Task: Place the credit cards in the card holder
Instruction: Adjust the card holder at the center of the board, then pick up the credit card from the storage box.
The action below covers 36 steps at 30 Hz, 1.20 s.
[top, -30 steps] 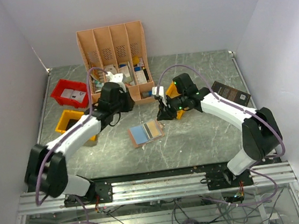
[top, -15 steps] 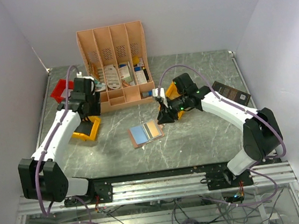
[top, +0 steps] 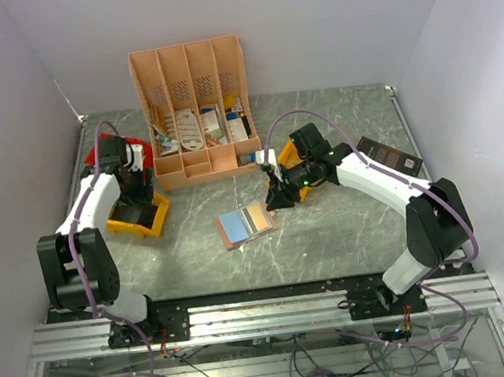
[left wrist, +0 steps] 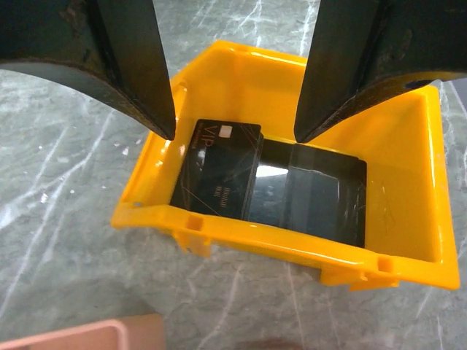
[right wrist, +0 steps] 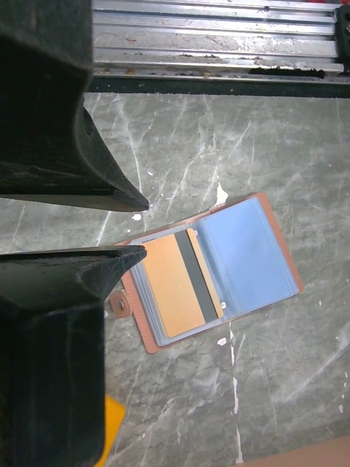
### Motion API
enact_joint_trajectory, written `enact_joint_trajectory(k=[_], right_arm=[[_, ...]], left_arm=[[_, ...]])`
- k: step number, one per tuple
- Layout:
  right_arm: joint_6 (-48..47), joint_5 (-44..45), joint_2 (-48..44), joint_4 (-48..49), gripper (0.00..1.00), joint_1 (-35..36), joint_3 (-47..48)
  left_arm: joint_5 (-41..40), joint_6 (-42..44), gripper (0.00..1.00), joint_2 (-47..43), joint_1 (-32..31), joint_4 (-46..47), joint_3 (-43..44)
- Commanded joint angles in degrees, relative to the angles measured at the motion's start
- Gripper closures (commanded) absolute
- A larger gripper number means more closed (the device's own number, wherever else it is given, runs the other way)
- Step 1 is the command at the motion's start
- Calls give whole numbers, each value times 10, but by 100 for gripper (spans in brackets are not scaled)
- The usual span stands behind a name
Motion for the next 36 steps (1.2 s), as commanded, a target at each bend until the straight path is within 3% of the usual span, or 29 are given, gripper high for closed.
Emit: enact_joint_trajectory(k=[1, 16, 23, 28, 32, 36], right_arm=[[-9, 1, 6, -7, 74, -2, 12], [-30, -7, 5, -34, 74, -8, 23], [-32, -6, 6, -35, 73, -9, 22], [-34, -7, 10, -38, 73, -9, 23], [-34, -4, 12, -37, 73, -9, 23], [-31, 0, 12, -35, 73, -9, 23]], left_arm=[[79, 26, 21, 12, 43, 39, -7], [151, 77, 26, 132, 66, 62, -14], [209, 80, 47, 147, 68, 44, -2], [237, 77, 53, 117, 73, 39, -4], [274, 75, 65, 117, 76, 30, 2], [305, 76, 70, 121, 76, 14, 15]])
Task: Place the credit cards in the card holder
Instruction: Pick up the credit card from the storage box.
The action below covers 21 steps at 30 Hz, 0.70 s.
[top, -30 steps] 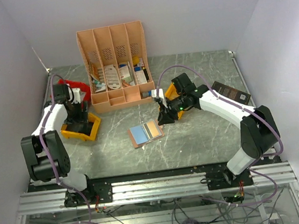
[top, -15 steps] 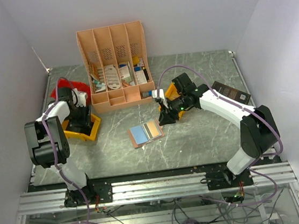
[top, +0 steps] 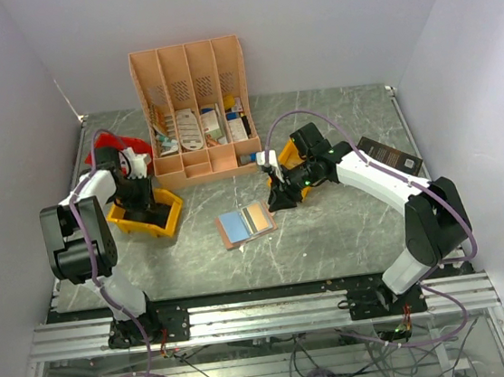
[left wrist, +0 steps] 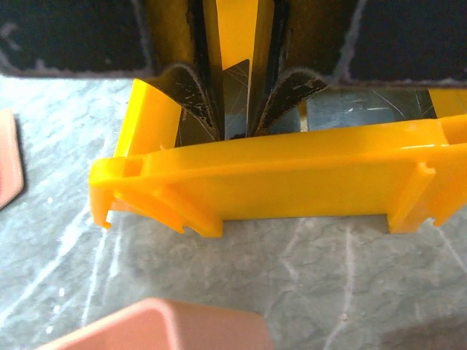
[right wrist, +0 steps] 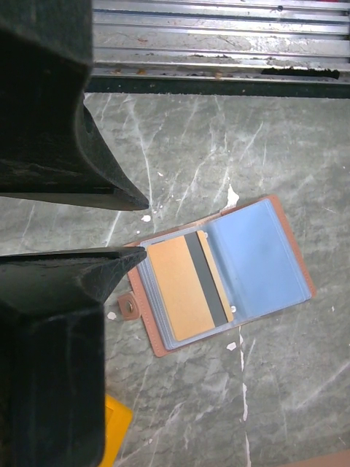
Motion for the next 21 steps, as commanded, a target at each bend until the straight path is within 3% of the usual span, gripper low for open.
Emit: enact_joint_trajectory(k=[1, 21], right_arm=[[-4, -1, 6, -3, 73, -3, 15], [-6, -1, 15, -7, 72, -3, 19]], left_arm=[[71, 0, 70, -10, 5, -27, 23], [206, 8, 72, 15, 5, -42, 18]])
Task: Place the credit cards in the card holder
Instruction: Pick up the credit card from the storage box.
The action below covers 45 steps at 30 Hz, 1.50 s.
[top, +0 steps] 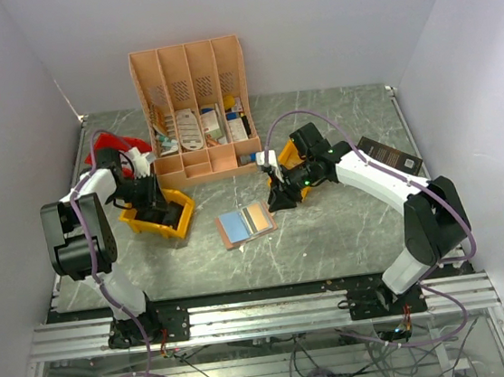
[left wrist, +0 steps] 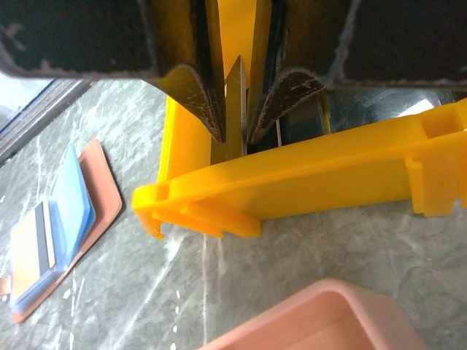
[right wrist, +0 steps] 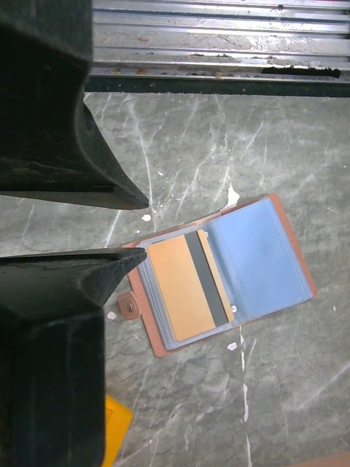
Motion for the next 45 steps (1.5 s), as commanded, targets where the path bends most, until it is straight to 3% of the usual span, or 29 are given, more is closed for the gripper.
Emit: enact_joint_trajectory(k=[1, 12, 25, 37, 40, 45], right_arm=[[-7, -1, 12, -8, 72, -3, 18], [-7, -1, 14, -9, 71, -4, 19], [-9, -1, 13, -11, 70, -3, 21], [-8, 3, 11, -9, 69, -3, 21], [-8, 5, 11, -9, 69, -3, 21], [-7, 8, 12, -9, 69, -3, 21]], left_arm=[[62, 7, 72, -4, 3, -12, 7], [97, 6, 72, -15, -2, -11, -5], [8, -23, 64, -28, -34, 8, -19], [-39, -56, 66, -9, -81, 32, -20], [-40, -57, 70, -1, -87, 33, -19], [-40, -59, 92, 3, -88, 32, -18]])
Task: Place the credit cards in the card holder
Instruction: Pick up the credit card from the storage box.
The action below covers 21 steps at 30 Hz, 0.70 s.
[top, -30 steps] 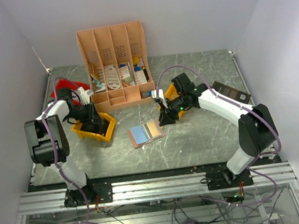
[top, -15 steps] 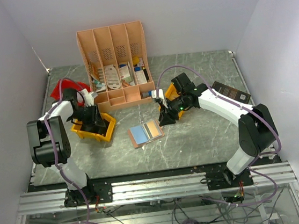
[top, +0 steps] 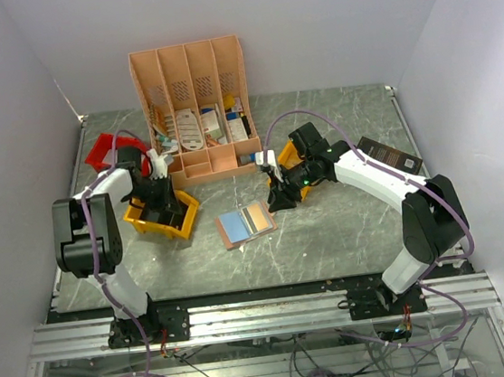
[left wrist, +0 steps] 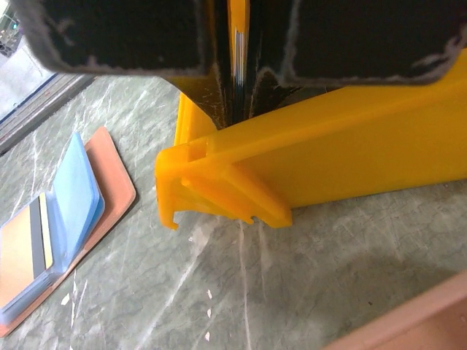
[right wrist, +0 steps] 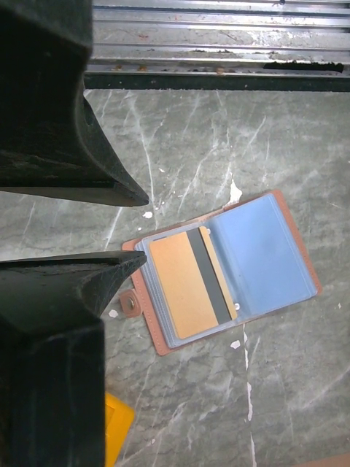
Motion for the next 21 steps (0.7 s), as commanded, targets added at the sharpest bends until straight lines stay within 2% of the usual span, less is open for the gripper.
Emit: enact_joint_trajectory(k=[1, 12, 15, 21], right_arm=[[-7, 4, 2, -5, 69, -3, 15], [-7, 6, 6, -6, 68, -5, 15], [-7, 7, 8, -4, 68, -5, 14], [-6, 10, 15, -4, 68, -5, 15]], left_arm=[[-9, -8, 93, 4, -7, 6, -1], [-141, -65, 93, -101, 1, 24, -10], [-119, -73, 93, -106, 1, 27, -16], [-47, -36, 93, -42, 1, -5, 2]])
